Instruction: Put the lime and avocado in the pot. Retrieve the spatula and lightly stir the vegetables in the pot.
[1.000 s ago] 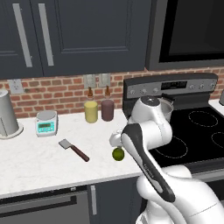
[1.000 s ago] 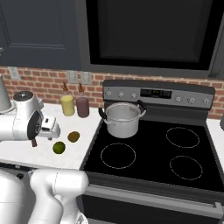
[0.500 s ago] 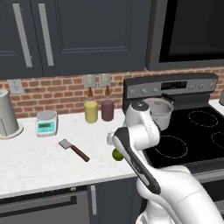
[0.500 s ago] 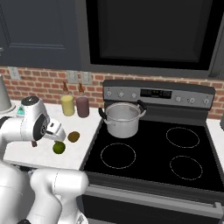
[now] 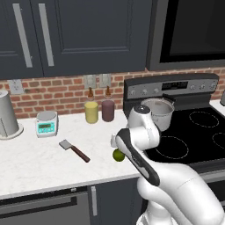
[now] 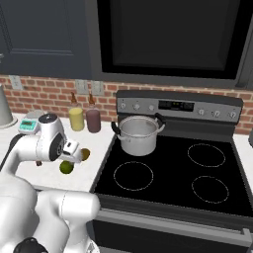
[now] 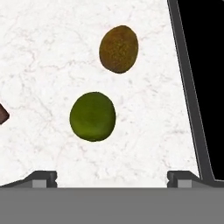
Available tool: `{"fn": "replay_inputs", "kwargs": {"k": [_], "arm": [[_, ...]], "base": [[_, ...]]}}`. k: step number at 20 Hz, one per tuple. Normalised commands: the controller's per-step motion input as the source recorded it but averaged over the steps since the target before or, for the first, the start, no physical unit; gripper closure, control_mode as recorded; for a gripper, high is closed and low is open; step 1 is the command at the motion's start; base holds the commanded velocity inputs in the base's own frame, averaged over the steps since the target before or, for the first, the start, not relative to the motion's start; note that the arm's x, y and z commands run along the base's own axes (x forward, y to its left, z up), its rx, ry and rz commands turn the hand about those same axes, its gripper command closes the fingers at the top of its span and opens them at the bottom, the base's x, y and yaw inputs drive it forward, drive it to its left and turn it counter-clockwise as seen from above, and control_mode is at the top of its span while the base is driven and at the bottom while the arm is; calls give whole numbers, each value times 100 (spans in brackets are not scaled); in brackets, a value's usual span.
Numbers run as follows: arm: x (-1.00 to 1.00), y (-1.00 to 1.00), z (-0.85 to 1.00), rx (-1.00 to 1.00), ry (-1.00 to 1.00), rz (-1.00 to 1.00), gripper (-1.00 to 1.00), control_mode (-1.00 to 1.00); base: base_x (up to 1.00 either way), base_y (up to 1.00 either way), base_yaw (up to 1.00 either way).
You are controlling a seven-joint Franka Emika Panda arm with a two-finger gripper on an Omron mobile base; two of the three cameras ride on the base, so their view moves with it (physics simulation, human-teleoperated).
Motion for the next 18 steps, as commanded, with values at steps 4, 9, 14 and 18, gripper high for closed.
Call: {"fn": "replay_inputs", "kwargs": {"k": [4,9,14,18], "arm": [[15,-5,-17,0,0,2,-100,-100],[13,-4,-13,0,0,2,-100,-100],[16,0,-22,0,0,1,-100,-100],[23,0,-28,0,0,1,-100,-100]], "base": [[0,0,0],[0,0,0],[0,0,0],[0,0,0]]}}
